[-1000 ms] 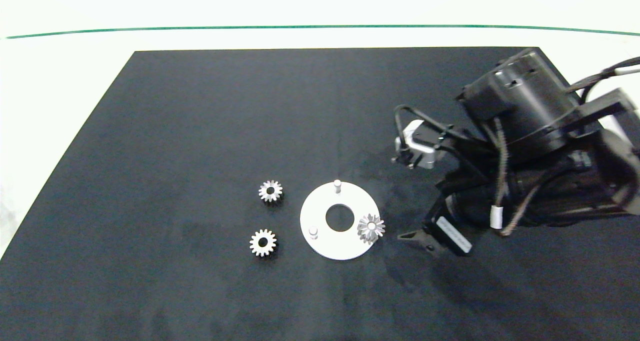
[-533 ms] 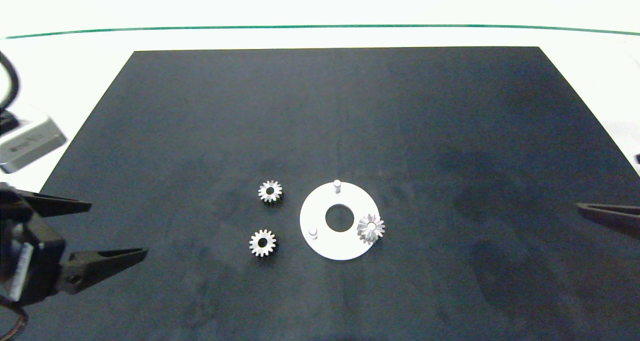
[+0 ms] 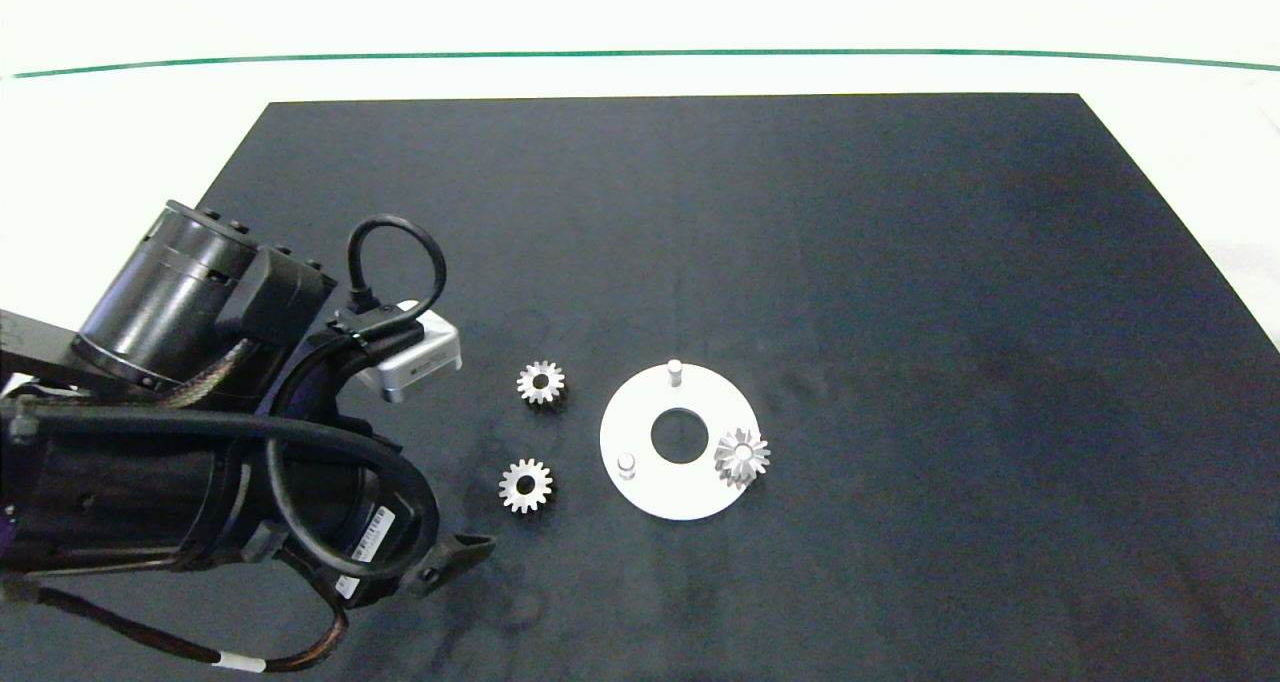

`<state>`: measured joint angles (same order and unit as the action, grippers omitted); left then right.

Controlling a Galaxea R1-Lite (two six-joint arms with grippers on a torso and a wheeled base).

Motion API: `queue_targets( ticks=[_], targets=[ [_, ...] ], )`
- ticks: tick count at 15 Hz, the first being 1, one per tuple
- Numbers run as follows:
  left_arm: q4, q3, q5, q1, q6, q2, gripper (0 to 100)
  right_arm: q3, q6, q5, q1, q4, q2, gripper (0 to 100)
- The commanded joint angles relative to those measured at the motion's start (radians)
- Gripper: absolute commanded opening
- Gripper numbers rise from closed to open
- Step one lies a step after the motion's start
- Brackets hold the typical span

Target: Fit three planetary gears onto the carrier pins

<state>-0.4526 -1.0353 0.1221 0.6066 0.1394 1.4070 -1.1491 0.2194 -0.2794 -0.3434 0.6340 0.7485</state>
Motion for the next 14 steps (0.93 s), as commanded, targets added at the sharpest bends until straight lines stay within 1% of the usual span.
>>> queue_targets(
  ticks=[1,2,5,7,8,10,13,14],
  targets=[
    [0.031,0.006,0.004,0.039,0.0,0.04,100,0.005,0.002,-0.001,0.004,0.003,-0.07,100],
    [0.051,0.006,0.005,0.048,0.0,0.058,100,0.005,0.002,-0.001,0.007,0.003,-0.075,100],
    [0.17,0.024,0.011,0.104,-0.014,0.121,100,0.028,0.0,-0.001,0.017,0.003,-0.097,100],
    [0.261,0.049,0.021,0.114,-0.004,0.144,100,0.042,0.0,-0.001,0.017,0.003,-0.118,100],
    [0.278,0.052,0.028,0.114,-0.003,0.159,100,0.042,0.0,-0.001,0.015,0.003,-0.123,100],
    [0.278,0.055,0.03,0.114,0.0,0.171,100,0.04,0.0,-0.001,0.014,0.003,-0.13,100],
    [0.279,0.066,0.036,0.104,0.028,0.175,100,0.04,0.0,0.002,0.011,0.003,-0.14,100],
    [0.281,0.066,0.036,0.093,0.029,0.181,100,0.04,0.0,0.003,0.009,0.003,-0.14,100]
  ],
)
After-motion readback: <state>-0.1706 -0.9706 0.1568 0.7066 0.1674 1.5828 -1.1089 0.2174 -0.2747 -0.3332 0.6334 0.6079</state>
